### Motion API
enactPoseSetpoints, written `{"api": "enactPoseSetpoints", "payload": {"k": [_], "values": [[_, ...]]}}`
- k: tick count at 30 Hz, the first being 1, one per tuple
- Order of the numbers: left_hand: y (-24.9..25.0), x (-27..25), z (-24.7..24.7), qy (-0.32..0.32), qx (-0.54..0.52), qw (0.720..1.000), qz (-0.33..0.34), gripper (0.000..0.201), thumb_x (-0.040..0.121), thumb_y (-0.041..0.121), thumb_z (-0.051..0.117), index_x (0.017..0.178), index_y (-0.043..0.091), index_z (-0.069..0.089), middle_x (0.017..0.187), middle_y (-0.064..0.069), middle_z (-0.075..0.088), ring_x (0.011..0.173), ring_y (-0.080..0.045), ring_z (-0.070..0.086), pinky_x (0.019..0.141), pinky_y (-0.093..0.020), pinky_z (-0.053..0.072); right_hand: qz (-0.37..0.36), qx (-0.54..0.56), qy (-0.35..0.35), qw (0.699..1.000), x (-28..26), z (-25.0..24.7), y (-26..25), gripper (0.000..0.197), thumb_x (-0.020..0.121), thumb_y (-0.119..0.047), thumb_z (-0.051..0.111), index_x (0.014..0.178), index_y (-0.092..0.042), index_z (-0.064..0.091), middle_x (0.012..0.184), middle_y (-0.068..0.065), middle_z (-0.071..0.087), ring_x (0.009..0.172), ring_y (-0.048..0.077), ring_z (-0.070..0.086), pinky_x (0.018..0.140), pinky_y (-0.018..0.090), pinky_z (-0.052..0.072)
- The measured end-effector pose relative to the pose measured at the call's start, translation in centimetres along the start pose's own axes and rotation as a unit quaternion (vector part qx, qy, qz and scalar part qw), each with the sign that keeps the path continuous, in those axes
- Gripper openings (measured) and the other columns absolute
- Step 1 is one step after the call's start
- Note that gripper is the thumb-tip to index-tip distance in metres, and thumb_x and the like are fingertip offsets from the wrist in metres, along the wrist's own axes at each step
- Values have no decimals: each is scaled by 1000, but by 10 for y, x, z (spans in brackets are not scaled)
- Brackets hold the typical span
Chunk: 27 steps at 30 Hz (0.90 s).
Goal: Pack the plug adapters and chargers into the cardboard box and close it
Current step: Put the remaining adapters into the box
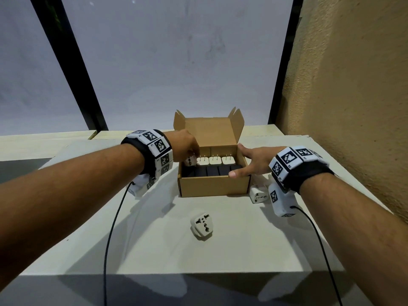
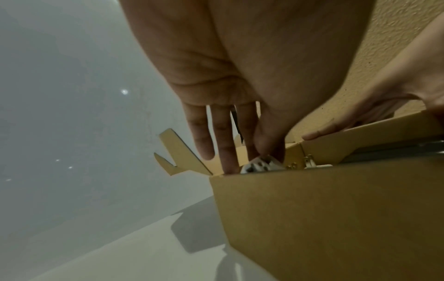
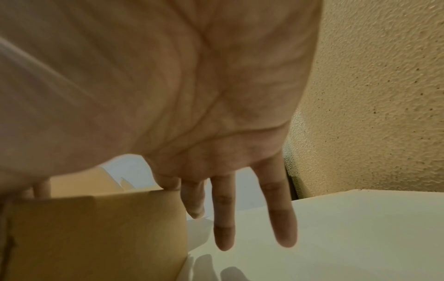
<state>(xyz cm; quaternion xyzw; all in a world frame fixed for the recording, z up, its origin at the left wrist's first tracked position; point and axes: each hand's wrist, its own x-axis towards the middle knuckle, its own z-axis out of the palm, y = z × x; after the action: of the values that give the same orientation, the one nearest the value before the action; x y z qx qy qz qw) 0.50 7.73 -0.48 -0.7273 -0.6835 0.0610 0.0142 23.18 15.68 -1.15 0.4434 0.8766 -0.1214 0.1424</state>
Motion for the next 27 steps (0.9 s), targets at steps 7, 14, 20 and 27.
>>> {"api": "enactPoseSetpoints", "payload": {"k": [7,14,20,27], "values": [[0,0,5,-3,-33,999,-5,31,88,12,65,117,20,69,118,-3,68,108,-19,64,93,-31,52,5,-3,2,1000,1,1,-1,110,72,-79,47,153,-28,-8,154,10,33,140,31,33,113,46,27],[20,-29,-8,67,-53,996,9,40,94,36,52,132,24,52,128,5,54,116,-18,54,92,-28,45,6,4,1,1000,0,0,-1,111,71,-80,47,152,-30,-9,156,8,30,140,31,32,113,46,27],[62,-88,-12,-98,-126,971,179,63,70,50,76,125,28,57,112,11,54,100,-7,52,89,-21,45,1,16,7,1000,-3,1,0,111,72,-78,50,153,-29,-8,156,8,31,140,30,33,112,43,27],[88,-99,25,-102,-109,984,93,49,82,58,61,120,27,62,113,6,60,88,-7,51,82,-26,50,11,3,10,1000,-7,-1,-5,110,72,-78,50,153,-30,-6,156,8,30,140,31,34,111,45,28]]}}
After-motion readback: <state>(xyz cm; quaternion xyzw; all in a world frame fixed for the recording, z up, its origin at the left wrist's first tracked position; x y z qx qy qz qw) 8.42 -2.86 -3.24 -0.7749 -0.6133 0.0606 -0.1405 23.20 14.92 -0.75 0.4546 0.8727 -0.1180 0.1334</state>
